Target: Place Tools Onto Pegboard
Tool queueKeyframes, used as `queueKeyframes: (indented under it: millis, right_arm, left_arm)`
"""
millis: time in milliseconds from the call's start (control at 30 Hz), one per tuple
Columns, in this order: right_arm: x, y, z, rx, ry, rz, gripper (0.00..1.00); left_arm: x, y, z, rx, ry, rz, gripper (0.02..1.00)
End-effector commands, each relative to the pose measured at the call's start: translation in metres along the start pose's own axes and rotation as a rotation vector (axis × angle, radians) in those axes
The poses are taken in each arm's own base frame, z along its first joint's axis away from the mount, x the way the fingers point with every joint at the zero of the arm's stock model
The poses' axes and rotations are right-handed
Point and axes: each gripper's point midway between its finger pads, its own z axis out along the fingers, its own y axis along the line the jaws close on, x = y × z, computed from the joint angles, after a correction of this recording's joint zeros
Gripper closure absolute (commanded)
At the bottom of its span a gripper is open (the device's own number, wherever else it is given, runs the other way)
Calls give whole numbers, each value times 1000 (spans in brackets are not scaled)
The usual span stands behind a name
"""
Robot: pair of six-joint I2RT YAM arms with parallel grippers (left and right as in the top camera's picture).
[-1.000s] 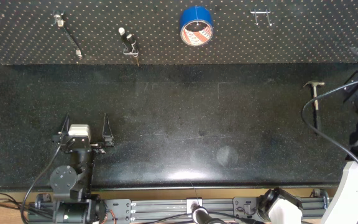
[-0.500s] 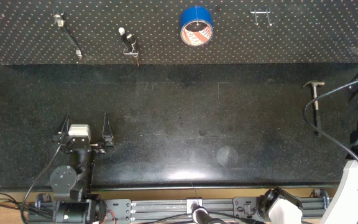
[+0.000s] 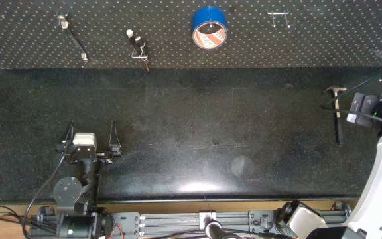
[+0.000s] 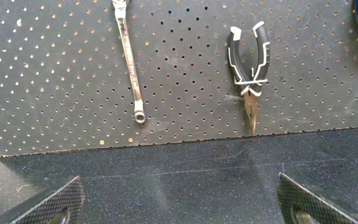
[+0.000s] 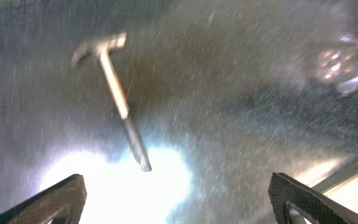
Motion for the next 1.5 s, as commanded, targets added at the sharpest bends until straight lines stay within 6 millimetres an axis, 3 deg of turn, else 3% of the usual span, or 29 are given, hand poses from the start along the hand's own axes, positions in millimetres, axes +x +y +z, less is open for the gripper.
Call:
queueKeyframes:
  millis: [33,267,500,833,1233,1500]
  right_arm:
    - [18,25,8,-152,80,-193,49]
    - [35,58,12,-415,77,-428,49]
    - [49,29,32,-386,114,-362,49]
    - [86,23,80,-323,237,-283,47]
    - [81,21,113,-309,240,-235,47]
    - [73,40,128,-289,259,-302,47]
  left_arm:
    - [0,-3,0,17,-2,12,25]
    - [0,-3,0,17,-2,12,23]
    - [0,-3,0,17,-2,12,23]
    - [0,-3,0,17,-2,12,23]
    - [0,-3,0,17,-2,12,23]
    - [0,-3,0,17,-2,12,23]
